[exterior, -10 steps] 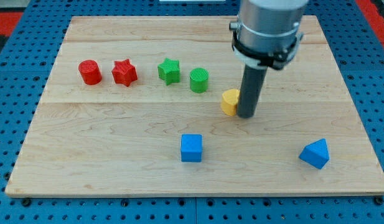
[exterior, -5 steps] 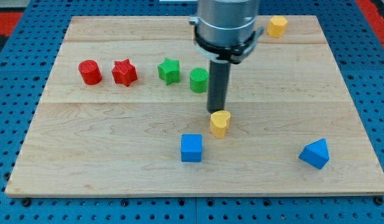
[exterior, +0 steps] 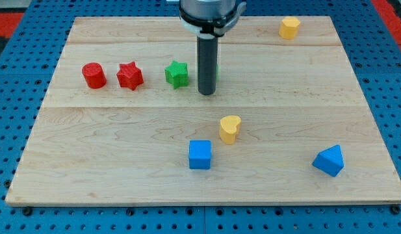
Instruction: Place the yellow heart to the right of the blue cube
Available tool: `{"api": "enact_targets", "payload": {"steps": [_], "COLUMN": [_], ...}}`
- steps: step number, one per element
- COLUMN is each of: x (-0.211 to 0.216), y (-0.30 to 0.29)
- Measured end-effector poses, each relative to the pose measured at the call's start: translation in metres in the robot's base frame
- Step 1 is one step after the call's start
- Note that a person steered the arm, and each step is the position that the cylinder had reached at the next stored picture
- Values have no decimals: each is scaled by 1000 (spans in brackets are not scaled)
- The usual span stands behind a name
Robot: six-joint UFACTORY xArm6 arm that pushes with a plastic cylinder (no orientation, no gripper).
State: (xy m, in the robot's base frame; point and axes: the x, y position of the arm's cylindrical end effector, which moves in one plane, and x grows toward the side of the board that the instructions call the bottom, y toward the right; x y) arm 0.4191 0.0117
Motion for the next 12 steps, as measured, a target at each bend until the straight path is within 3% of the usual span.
{"api": "enact_targets", "payload": {"steps": [3,4,6,8,9,12], "x": [72,78,81,45,35,73], "y": [3,-10,39,45,81,80]}}
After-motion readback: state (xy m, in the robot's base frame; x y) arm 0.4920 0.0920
